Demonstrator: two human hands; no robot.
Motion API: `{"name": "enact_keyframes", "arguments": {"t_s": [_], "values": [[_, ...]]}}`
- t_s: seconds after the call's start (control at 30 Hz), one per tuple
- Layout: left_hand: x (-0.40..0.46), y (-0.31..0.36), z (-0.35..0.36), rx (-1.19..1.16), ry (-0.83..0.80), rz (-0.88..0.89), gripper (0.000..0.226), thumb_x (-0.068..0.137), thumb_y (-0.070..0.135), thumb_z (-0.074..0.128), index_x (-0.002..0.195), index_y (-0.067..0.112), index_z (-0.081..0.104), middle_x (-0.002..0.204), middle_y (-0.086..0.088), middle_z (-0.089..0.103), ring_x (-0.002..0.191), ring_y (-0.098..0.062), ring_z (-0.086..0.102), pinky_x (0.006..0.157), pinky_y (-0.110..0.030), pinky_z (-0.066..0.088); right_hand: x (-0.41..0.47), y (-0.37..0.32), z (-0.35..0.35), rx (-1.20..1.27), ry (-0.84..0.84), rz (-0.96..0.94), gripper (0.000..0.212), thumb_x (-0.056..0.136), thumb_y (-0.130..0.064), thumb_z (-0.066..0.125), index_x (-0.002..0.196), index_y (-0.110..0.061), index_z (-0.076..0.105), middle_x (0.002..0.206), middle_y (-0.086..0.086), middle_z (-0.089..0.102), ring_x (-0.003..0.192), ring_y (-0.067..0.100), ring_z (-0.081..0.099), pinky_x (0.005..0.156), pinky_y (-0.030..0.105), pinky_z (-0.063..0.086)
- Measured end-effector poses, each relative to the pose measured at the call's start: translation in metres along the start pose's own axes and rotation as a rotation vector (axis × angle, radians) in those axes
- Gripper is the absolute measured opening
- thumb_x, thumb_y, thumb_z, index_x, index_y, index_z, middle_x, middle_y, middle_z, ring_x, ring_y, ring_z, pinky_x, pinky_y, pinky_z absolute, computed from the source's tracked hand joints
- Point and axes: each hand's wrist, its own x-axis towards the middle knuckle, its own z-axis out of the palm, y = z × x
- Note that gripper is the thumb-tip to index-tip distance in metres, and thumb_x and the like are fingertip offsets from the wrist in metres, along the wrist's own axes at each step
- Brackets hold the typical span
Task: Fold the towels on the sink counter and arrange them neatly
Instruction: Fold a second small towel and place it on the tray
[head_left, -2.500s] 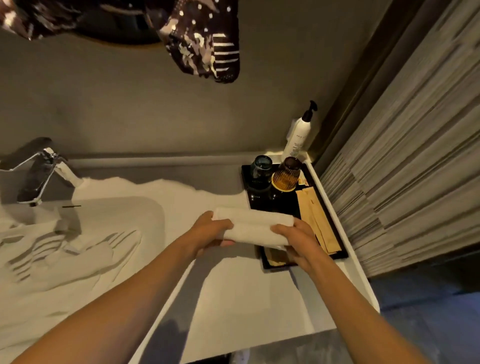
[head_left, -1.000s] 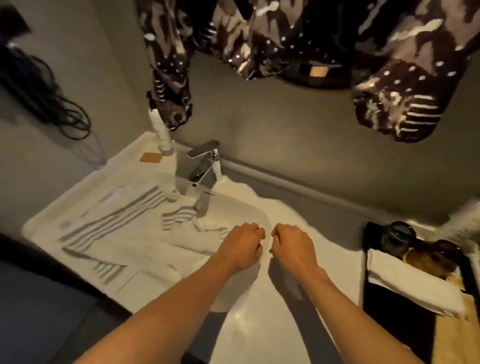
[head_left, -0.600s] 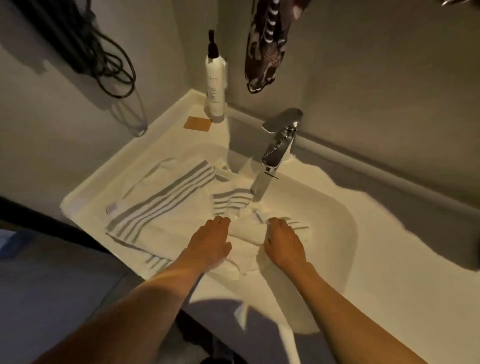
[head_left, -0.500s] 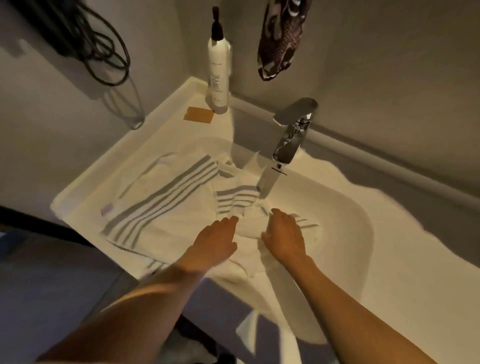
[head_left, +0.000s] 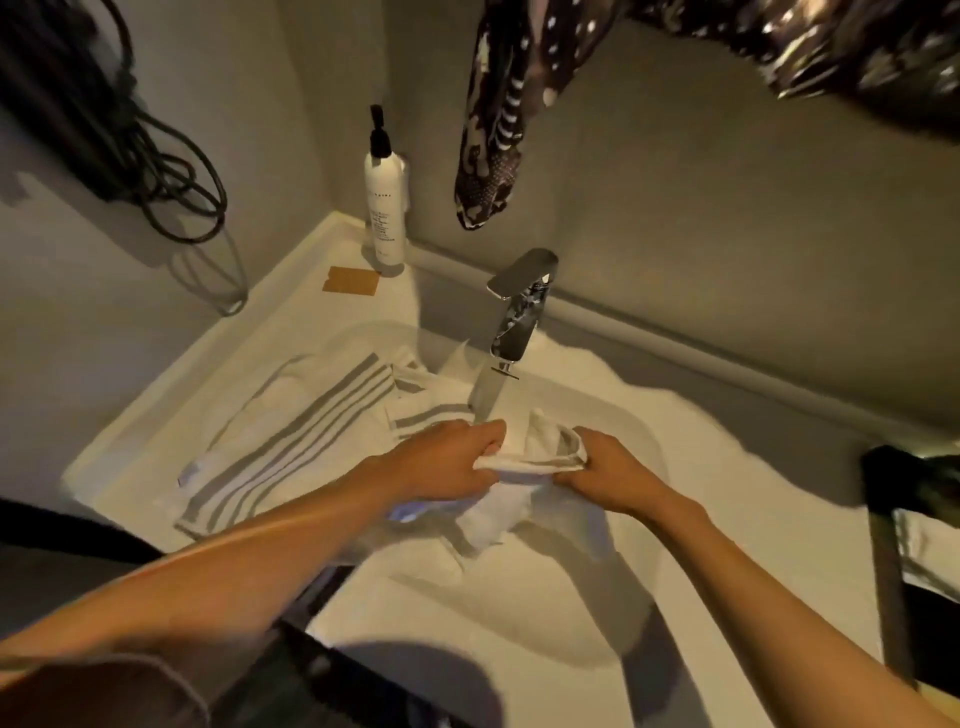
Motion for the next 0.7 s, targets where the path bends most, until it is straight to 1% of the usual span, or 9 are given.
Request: {"name": "enact_keyframes", "arguments": {"t_s": [0.1,0.2,0.27,0.37,0.43,0.5,0.53,0.6,0.7], "values": [[0.020,0.064,-0.026,-0.116,0.136,0.023,0.028,0.083,0.020,0.064,0.093,0.028,0.040,0.071,0.003,0.054,0.066,-0.023,0.050,0.056,-0.034,0.033,-0.044,0.000,-0.056,0.107,0.172,0.018,0.034,0.069,-0.028,0.061,0.101,-0.015,0.065,0.100,-0.001,0.066,0.091,0.019,0.061,0.075,0.030,0.046],[0.033,0.130,-0.047,-0.014,0.154,0.119,0.028,0.077,0.020,0.072,0.096,0.026,0.052,0.080,0.004,0.063,0.074,-0.020,0.057,0.065,-0.033,0.046,-0.098,0.008,-0.101,0.150,0.204,-0.001,0.050,0.063,-0.022,0.057,0.112,-0.015,0.055,0.103,-0.005,0.058,0.098,0.015,0.055,0.068,0.016,0.043],[0.036,0.166,-0.056,0.102,0.152,0.180,0.026,0.076,0.023,0.072,0.094,0.027,0.054,0.084,0.007,0.063,0.077,-0.017,0.056,0.067,-0.032,0.046,-0.134,0.016,-0.125,0.155,0.208,-0.039,0.055,0.072,-0.011,0.061,0.126,-0.015,0.055,0.115,-0.007,0.057,0.104,0.010,0.053,0.070,0.004,0.042],[0.039,0.220,-0.055,0.250,0.189,0.235,0.018,0.080,0.028,0.067,0.081,0.030,0.049,0.082,0.005,0.063,0.079,-0.022,0.059,0.065,-0.033,0.046,-0.193,0.039,-0.154,0.168,0.253,-0.039,0.045,0.078,-0.004,0.073,0.116,-0.025,0.060,0.108,-0.008,0.064,0.097,0.012,0.058,0.072,0.011,0.046],[0.040,0.256,-0.045,0.238,0.271,0.287,0.015,0.079,0.032,0.063,0.078,0.031,0.047,0.083,0.002,0.067,0.080,-0.028,0.062,0.066,-0.039,0.052,-0.230,0.054,-0.166,0.250,0.279,-0.040,0.040,0.081,-0.020,0.078,0.115,-0.032,0.061,0.105,-0.017,0.066,0.096,0.006,0.061,0.076,0.011,0.048],[0.039,0.288,-0.032,0.181,0.312,0.365,0.012,0.075,0.035,0.058,0.078,0.031,0.047,0.077,0.004,0.065,0.073,-0.026,0.060,0.064,-0.042,0.053,-0.257,0.068,-0.168,0.463,0.257,-0.006,0.032,0.089,-0.038,0.068,0.120,-0.033,0.064,0.111,-0.014,0.070,0.102,0.004,0.065,0.087,0.018,0.050],[0.038,0.304,-0.024,0.162,0.314,0.405,0.012,0.073,0.035,0.056,0.077,0.030,0.047,0.074,0.007,0.063,0.069,-0.024,0.058,0.062,-0.043,0.052,-0.270,0.076,-0.168,0.569,0.234,0.041,0.027,0.093,-0.038,0.061,0.118,-0.030,0.067,0.107,-0.011,0.073,0.101,0.006,0.067,0.088,0.023,0.051],[0.036,0.328,-0.011,0.171,0.296,0.458,0.012,0.071,0.033,0.057,0.073,0.030,0.045,0.069,0.011,0.058,0.066,-0.021,0.055,0.060,-0.043,0.052,-0.289,0.093,-0.165,0.695,0.227,0.121,0.022,0.092,-0.020,0.057,0.108,-0.017,0.072,0.097,0.000,0.076,0.093,0.015,0.069,0.085,0.032,0.053],[0.032,0.344,0.000,0.247,0.229,0.434,0.019,0.075,0.024,0.060,0.068,0.028,0.042,0.068,0.011,0.055,0.066,-0.022,0.054,0.060,-0.044,0.051,-0.305,0.117,-0.158,0.805,0.375,0.143,0.025,0.076,-0.009,0.063,0.100,-0.005,0.070,0.091,0.013,0.069,0.090,0.028,0.061,0.084,0.042,0.050]]}}
